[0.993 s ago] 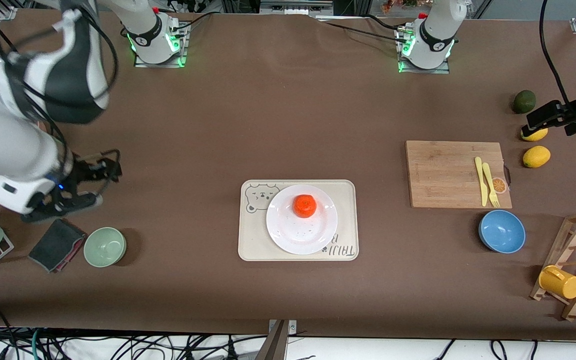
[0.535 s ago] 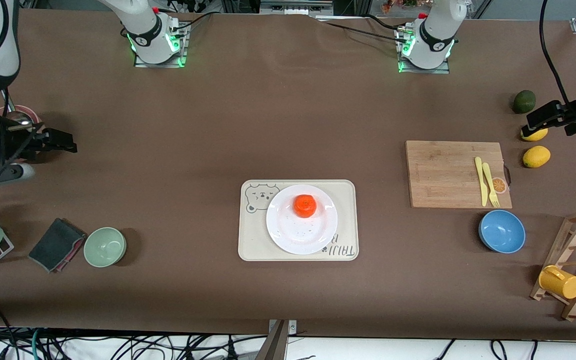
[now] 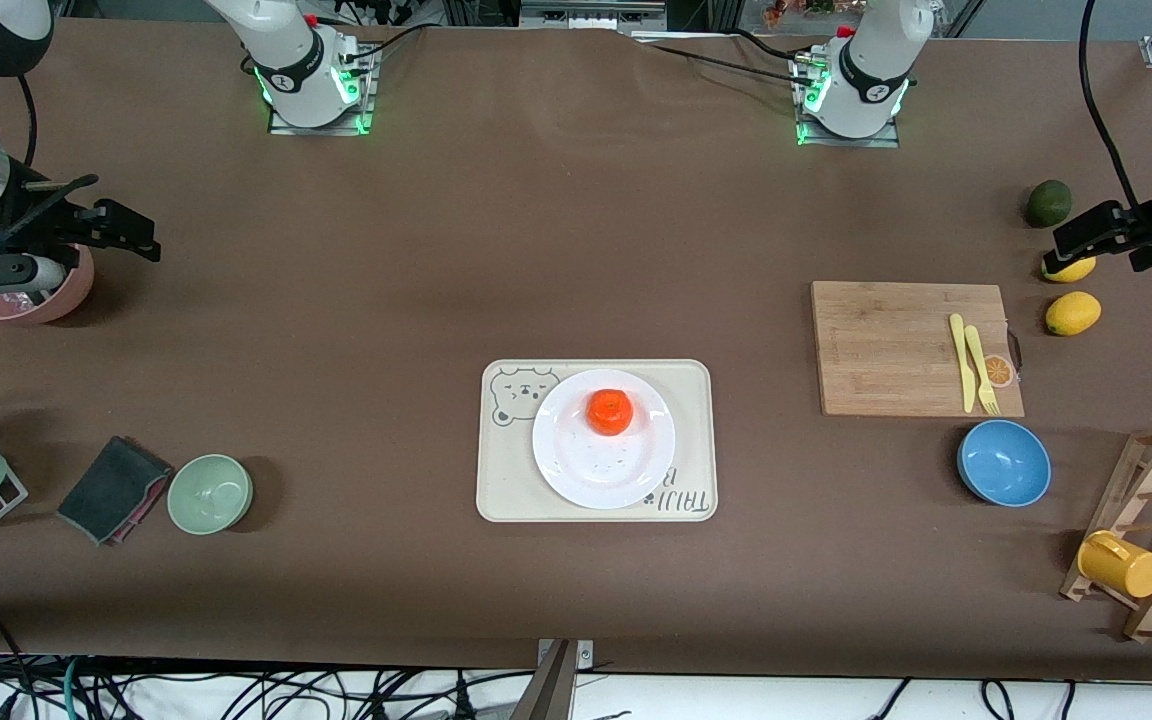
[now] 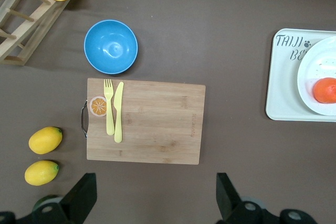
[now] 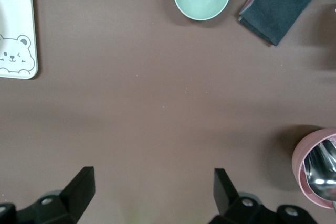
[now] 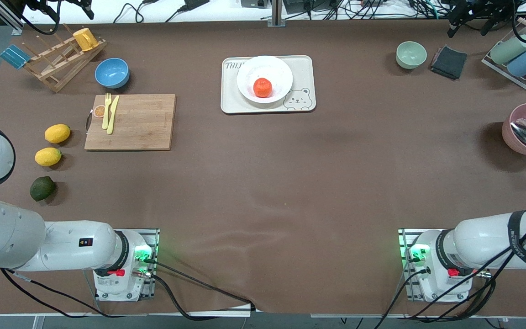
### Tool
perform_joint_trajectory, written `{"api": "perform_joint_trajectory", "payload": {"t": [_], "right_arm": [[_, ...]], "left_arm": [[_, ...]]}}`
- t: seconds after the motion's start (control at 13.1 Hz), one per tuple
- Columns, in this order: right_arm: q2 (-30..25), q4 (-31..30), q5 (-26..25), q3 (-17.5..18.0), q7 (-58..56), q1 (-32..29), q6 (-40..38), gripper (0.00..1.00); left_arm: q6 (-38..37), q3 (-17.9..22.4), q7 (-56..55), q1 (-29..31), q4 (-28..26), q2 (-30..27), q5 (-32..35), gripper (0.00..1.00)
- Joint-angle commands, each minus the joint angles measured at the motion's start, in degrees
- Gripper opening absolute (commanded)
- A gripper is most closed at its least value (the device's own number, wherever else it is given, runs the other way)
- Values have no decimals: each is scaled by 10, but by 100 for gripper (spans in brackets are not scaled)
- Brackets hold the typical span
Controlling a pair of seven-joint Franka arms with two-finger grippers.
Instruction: Place orange and plate with both arms
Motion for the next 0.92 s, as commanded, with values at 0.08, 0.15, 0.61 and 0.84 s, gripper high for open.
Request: {"api": "perform_joint_trajectory", "payload": {"t": [0.08, 0.15, 0.61, 0.84], "right_arm": [[-25, -21, -12, 2, 8, -9, 29, 100], [-26, -22, -13, -5, 8, -8, 25, 100], [-25, -24, -15, -8, 6, 14, 40, 100], [-24, -24, -15, -8, 1, 14, 41, 100]], "left_arm": [[-12, -3, 6, 5, 16, 7, -14, 100], [-12, -2, 6, 5, 16, 7, -14, 100], [-12, -2, 6, 5, 16, 7, -14, 100], [-12, -2, 6, 5, 15, 7, -14, 100]]}}
